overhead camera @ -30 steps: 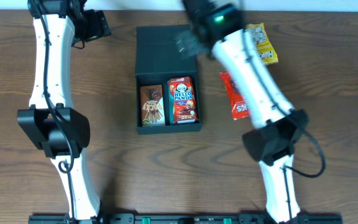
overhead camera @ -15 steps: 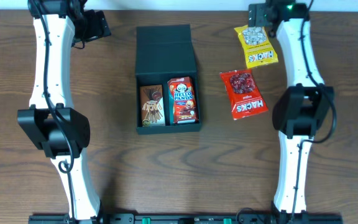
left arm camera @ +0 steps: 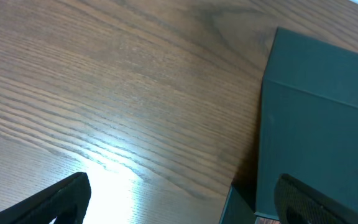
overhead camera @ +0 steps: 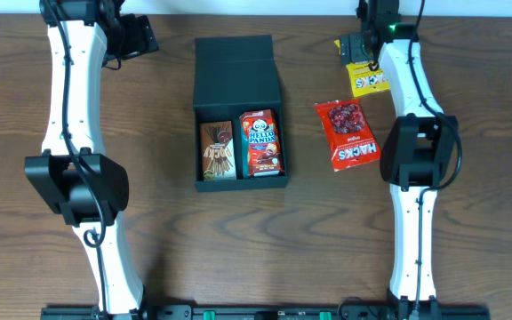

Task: Pack container
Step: 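Grasp the yellow Hacks bag with the right gripper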

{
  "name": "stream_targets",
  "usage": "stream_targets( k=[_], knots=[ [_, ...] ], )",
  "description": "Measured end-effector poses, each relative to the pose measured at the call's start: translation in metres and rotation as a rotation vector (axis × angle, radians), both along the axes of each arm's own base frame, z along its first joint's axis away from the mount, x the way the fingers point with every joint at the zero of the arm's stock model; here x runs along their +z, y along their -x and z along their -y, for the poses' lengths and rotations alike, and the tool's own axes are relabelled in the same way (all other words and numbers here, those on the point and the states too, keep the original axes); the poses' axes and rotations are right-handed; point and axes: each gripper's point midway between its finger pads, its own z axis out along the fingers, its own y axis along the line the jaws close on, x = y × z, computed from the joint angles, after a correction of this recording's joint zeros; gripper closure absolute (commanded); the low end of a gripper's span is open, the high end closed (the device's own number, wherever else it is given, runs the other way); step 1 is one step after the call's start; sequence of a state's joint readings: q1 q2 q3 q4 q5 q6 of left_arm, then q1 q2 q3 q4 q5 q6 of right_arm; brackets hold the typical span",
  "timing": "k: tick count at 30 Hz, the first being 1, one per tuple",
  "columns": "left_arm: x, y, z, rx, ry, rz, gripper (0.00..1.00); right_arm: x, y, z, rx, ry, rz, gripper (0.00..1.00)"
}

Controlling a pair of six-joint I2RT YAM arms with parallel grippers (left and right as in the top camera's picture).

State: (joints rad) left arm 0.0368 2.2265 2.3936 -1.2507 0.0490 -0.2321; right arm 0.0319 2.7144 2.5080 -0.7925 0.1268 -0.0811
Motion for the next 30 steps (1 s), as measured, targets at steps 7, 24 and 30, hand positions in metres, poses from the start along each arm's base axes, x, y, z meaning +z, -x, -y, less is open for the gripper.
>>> stream_targets(
  k=[7, 24, 30],
  knots=[
    [0.0, 0.0, 0.0, 0.0, 0.0, 0.001, 0.05, -0.01, 0.012, -0.003, 0.017, -0.019, -0.063, 0.19],
    [0.0, 0.0, 0.0, 0.0, 0.0, 0.001, 0.05, -0.006, 0.023, -0.015, 0.001, -0.088, -0.105, 0.98],
    [0.0, 0.0, 0.0, 0.0, 0.0, 0.002, 0.05, -0.003, 0.03, -0.033, 0.027, -0.115, -0.131, 0.99]
  ],
)
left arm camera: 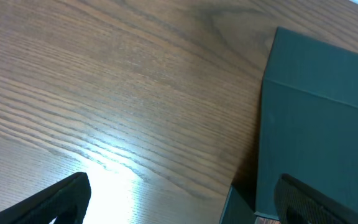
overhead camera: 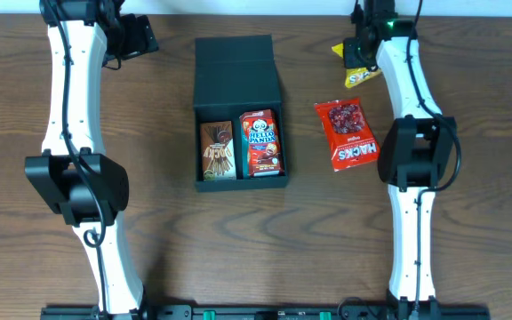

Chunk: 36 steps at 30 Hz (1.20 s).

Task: Pack container
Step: 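Grasp the yellow Hacks bag with the right gripper, then carry the yellow Hacks bag over the black box and lower it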

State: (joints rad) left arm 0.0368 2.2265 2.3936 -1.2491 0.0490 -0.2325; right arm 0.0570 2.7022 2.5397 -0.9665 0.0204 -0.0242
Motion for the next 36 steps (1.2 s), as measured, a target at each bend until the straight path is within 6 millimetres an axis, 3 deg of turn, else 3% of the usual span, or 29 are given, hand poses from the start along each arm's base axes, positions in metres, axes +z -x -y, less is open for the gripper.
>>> stream_targets(
  k=[6, 9, 13, 15, 18, 20, 23, 27, 36],
  knots=[
    [0.002, -0.005, 0.0, 0.0, -0.001, 0.021, 0.05, 0.014, 0.035, -0.046, 0.075, -0.04, -0.103, 0.98],
    [0.003, -0.007, 0.0, 0.0, -0.001, 0.029, 0.05, 0.043, 0.053, -0.077, 0.132, -0.046, -0.112, 0.98],
    [0.003, -0.007, 0.0, 0.0, -0.002, 0.033, 0.05, 0.116, 0.076, -0.117, 0.203, -0.067, -0.037, 0.98],
    [0.003, -0.008, 0.0, 0.0, -0.002, 0.034, 0.05, 0.173, 0.095, -0.144, 0.226, -0.103, 0.047, 0.98],
    [0.004, -0.008, -0.002, 0.005, -0.013, 0.034, 0.05, 0.238, 0.132, -0.181, 0.225, -0.182, 0.13, 0.98],
    [0.004, -0.008, -0.005, 0.012, -0.024, 0.035, 0.05, 0.257, 0.158, -0.202, 0.195, -0.225, 0.126, 0.98],
    [0.004, -0.008, -0.011, 0.023, -0.03, 0.035, 0.05, 0.25, 0.183, -0.221, 0.129, -0.229, 0.063, 0.98],
    [0.004, -0.006, -0.032, 0.064, -0.028, 0.034, 0.05, 0.208, 0.201, -0.249, 0.039, -0.194, -0.028, 0.98],
    [0.003, 0.001, -0.073, 0.14, 0.021, 0.033, 0.05, 0.12, 0.222, -0.297, 0.0, -0.162, -0.103, 0.99]
  ],
)
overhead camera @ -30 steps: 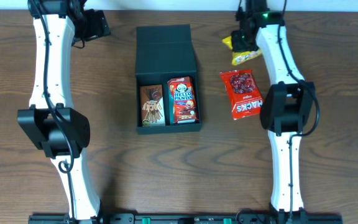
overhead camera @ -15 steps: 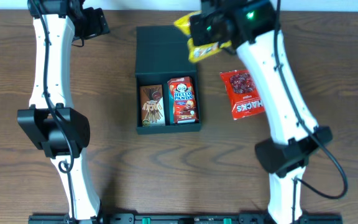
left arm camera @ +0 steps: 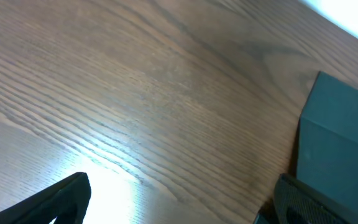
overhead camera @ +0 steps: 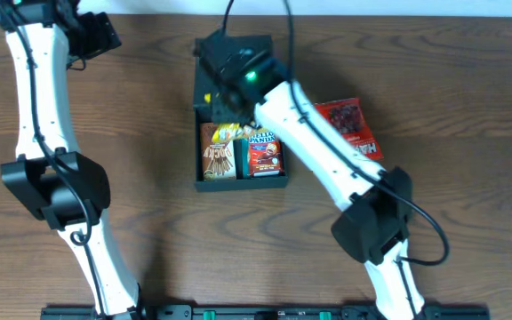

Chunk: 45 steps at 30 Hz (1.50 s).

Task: Pack container
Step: 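Carry the yellow Hacks bag over the black box and lower it, then reach the right gripper to the red Hacks bag and grasp it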

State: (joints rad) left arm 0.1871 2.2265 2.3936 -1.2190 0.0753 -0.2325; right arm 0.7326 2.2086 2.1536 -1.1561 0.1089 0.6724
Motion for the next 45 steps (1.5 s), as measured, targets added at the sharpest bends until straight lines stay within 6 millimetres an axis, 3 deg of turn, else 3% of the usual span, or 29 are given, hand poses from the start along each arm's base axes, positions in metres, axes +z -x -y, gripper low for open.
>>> stream_targets(
  k=[9, 10, 12, 13, 15, 17, 23, 25, 28, 30, 31, 33, 35, 37, 40, 43, 45],
  knots=[
    [0.0, 0.001, 0.0, -0.004, 0.013, -0.002, 0.05, -0.054, 0.027, -0.018, 0.028, 0.03, -0.046, 0.96],
    [0.0, 0.001, 0.0, -0.005, 0.016, -0.001, 0.05, -0.059, 0.029, -0.019, 0.03, 0.029, -0.047, 0.82],
    [0.0, 0.001, 0.0, -0.006, 0.017, -0.001, 0.05, -0.067, 0.031, -0.022, 0.025, 0.023, -0.048, 0.35],
    [0.0, 0.001, 0.001, -0.007, 0.019, -0.001, 0.05, -0.07, 0.032, -0.023, 0.034, 0.024, -0.046, 0.2],
    [0.0, 0.001, 0.001, -0.007, 0.019, 0.0, 0.05, -0.074, 0.032, -0.026, 0.055, 0.021, -0.036, 0.05],
    [0.0, 0.001, 0.001, -0.007, 0.019, 0.0, 0.05, -0.075, 0.032, -0.029, 0.082, 0.022, -0.025, 0.05],
    [0.0, 0.001, 0.001, -0.007, 0.019, -0.001, 0.05, -0.062, 0.029, -0.035, 0.208, 0.048, 0.012, 0.2],
    [0.0, 0.001, 0.001, -0.008, 0.019, -0.001, 0.05, -0.044, 0.023, -0.041, 0.247, 0.036, 0.048, 0.21],
    [0.0, 0.001, 0.001, -0.008, 0.019, -0.001, 0.05, 0.006, 0.012, -0.048, 0.343, 0.009, 0.157, 0.22],
    [0.0, 0.001, 0.001, -0.008, 0.019, -0.001, 0.05, 0.044, 0.005, -0.044, 0.385, -0.005, 0.242, 0.17],
    [0.0, 0.001, 0.001, -0.007, 0.019, -0.001, 0.05, 0.076, 0.001, -0.031, 0.397, 0.004, 0.307, 0.12],
    [0.0, 0.001, 0.001, -0.007, 0.019, 0.0, 0.05, 0.111, -0.008, 0.001, 0.369, 0.045, 0.371, 0.03],
    [0.0, 0.001, 0.001, -0.008, 0.019, -0.001, 0.05, 0.132, -0.019, 0.05, 0.326, 0.125, 0.386, 0.01],
    [0.0, 0.001, 0.001, -0.008, 0.019, -0.001, 0.05, 0.133, -0.033, 0.098, 0.264, 0.2, 0.361, 0.01],
    [0.0, 0.001, 0.001, -0.01, 0.018, -0.001, 0.05, 0.097, -0.056, 0.177, 0.158, 0.324, 0.235, 0.01],
    [0.0, 0.001, 0.001, -0.011, 0.017, -0.001, 0.05, 0.039, -0.065, 0.234, 0.102, 0.38, 0.068, 0.01],
    [0.0, 0.001, 0.001, -0.013, 0.016, -0.001, 0.05, 0.001, -0.066, 0.26, 0.084, 0.367, -0.028, 0.02]
  ],
)
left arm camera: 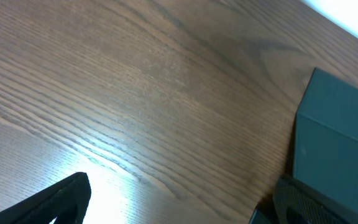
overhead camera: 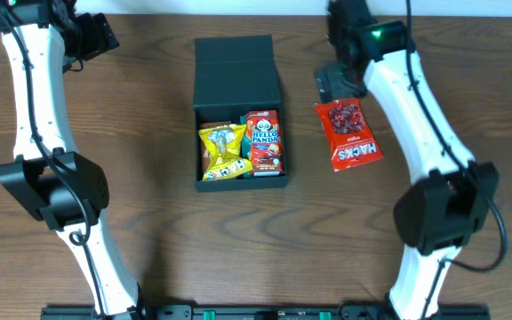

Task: Pack container
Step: 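Reach the right gripper to the red Hacks bag and grasp it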

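Observation:
The dark green box [overhead camera: 238, 111] stands in the middle of the table with its lid [overhead camera: 236, 67] folded back. In its left half a yellow snack packet [overhead camera: 222, 151] lies on top of a brown packet [overhead camera: 206, 153]. A red Hello Panda box [overhead camera: 264, 142] fills the right half. On the table to the right of the box lies a red Hacks packet [overhead camera: 351, 133]. My right gripper [overhead camera: 334, 84] hovers just beyond that packet's top left corner, open and empty. My left gripper [overhead camera: 96, 36] [left arm camera: 182, 199] is open over bare wood at the far left, and the box corner [left arm camera: 340, 143] shows in its view.
The table's far edge [left arm camera: 353, 9] runs close behind both grippers. Bare wood lies to the left of the box and in front of it. The white links of both arms reach in from the near edge on either side.
The yellow packet, held over the box by my right gripper, now lies in the box's left half. That gripper has let go and moved right, beside the red packet. The left arm barely shifted.
My right gripper was at the yellow packet at the back right of the table, then had it tilted up. Then it held the packet over the box, while my left arm had drawn off to the left. Now the packet is in the box.

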{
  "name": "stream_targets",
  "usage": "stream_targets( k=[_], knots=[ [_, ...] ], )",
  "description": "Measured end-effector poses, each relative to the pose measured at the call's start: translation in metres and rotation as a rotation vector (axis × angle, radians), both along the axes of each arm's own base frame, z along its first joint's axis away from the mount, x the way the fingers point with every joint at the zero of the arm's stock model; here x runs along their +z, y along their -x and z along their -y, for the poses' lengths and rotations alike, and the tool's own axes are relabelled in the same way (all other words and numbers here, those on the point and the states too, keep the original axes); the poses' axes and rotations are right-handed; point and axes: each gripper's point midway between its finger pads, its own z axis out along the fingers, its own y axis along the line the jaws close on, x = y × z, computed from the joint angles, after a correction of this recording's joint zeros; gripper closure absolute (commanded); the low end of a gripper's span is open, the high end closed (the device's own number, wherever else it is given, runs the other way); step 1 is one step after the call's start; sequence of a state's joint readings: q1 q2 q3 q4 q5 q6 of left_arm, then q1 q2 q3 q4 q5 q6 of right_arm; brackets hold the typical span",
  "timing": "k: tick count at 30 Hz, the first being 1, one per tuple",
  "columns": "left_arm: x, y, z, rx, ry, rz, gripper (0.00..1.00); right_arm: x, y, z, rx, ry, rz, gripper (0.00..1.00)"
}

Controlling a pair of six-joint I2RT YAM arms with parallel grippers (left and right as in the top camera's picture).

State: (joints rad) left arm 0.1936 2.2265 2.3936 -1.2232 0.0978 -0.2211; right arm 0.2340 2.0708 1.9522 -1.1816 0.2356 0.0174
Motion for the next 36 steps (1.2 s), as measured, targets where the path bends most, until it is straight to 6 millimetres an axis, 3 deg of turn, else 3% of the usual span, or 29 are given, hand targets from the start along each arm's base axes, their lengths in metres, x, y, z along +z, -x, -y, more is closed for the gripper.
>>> stream_targets(
  k=[3, 6, 10, 16, 22, 26, 29, 36],
  knots=[
    [0.0, 0.0, 0.0, -0.001, 0.0, 0.0, 0.05, -0.044, 0.004, 0.031, -0.036, -0.067, -0.093, 0.01],
    [0.0, 0.0, 0.0, -0.001, -0.001, 0.0, 0.05, -0.067, 0.002, 0.048, -0.03, -0.176, -0.109, 0.03],
    [0.0, 0.0, 0.0, -0.003, -0.001, 0.0, 0.05, -0.088, 0.006, 0.052, 0.019, -0.331, -0.115, 0.07],
    [0.0, 0.0, 0.0, -0.008, -0.003, 0.0, 0.05, -0.11, 0.024, 0.036, 0.106, -0.519, -0.144, 0.09],
    [0.0, 0.0, 0.0, -0.008, -0.002, 0.0, 0.05, -0.126, 0.027, 0.021, 0.152, -0.606, -0.162, 0.35],
    [0.0, 0.0, 0.001, -0.009, 0.0, 0.0, 0.05, -0.13, 0.028, 0.016, 0.163, -0.642, -0.167, 0.78],
    [0.0, 0.0, 0.002, -0.012, 0.006, 0.002, 0.05, -0.128, 0.027, 0.012, 0.169, -0.665, -0.161, 0.96],
    [0.0, -0.001, 0.005, -0.019, 0.021, 0.004, 0.05, -0.116, 0.023, -0.003, 0.171, -0.775, -0.139, 0.98]
  ],
)
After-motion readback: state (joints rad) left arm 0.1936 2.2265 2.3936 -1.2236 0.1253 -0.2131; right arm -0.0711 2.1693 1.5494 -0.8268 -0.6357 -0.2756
